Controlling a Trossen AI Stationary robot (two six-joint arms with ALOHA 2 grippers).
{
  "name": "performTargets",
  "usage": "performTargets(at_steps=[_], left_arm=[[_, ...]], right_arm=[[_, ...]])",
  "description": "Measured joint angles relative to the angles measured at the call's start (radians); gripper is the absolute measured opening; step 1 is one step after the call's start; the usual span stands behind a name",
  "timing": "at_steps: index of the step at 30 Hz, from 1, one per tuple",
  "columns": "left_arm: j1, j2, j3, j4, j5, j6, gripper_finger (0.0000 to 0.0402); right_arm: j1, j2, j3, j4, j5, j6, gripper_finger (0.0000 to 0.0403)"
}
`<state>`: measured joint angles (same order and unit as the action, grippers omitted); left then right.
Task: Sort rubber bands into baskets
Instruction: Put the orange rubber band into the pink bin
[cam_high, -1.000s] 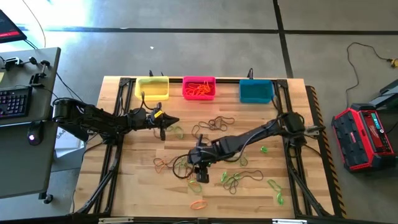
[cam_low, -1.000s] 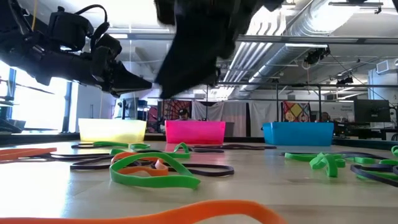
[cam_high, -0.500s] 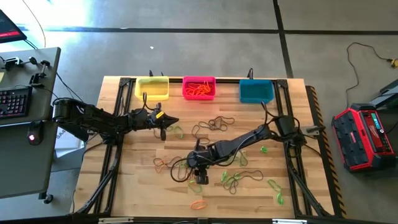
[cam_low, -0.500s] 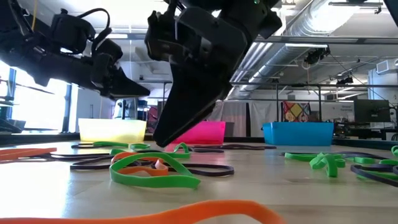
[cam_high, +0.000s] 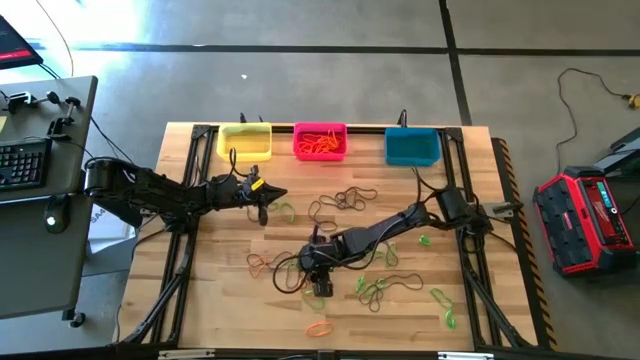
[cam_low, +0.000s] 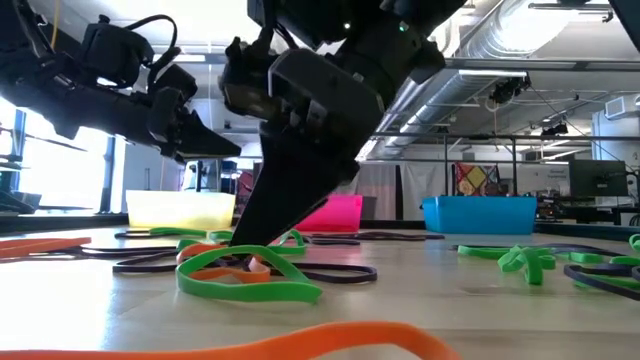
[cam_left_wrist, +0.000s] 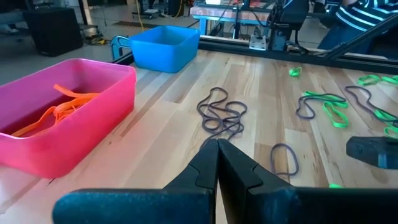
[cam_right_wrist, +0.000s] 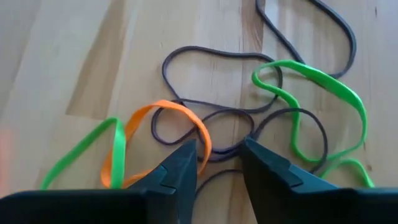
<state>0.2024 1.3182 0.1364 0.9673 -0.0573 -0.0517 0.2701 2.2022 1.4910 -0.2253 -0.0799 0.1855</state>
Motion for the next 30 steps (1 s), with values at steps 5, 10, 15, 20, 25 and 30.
performTargets(at_steps=[5,10,15,20,25,30], left_arm=[[0.000,0.000,0.000,-0.001,0.000,0.000,0.0000],[0.000,0.000,0.000,0.000,0.000,0.000,0.0000],[0.000,0.000,0.000,-0.002,0.000,-0.001,0.0000],[0.000,0.000,0.000,-0.004,0.000,-0.002,0.0000],[-0.001,0.000,0.000,-0.007,0.000,-0.011,0.0000],[-0.008,0.000,0.000,-0.011,0.000,-0.018,0.0000]], right_arm=[[0.011,0.001,0.000,0.006,0.018,-0.010,0.0092],[0.012,0.001,0.000,-0.002,0.031,-0.007,0.0019],[0.012,-0.003,0.000,-0.002,0.042,0.003,0.0011],[0.013,-0.019,0.048,-0.053,0.042,0.016,0.0002],[0.013,-0.020,0.143,-0.146,0.066,0.012,0.0002],[0.014,-0.020,0.262,-0.298,0.156,-0.036,0.0001]])
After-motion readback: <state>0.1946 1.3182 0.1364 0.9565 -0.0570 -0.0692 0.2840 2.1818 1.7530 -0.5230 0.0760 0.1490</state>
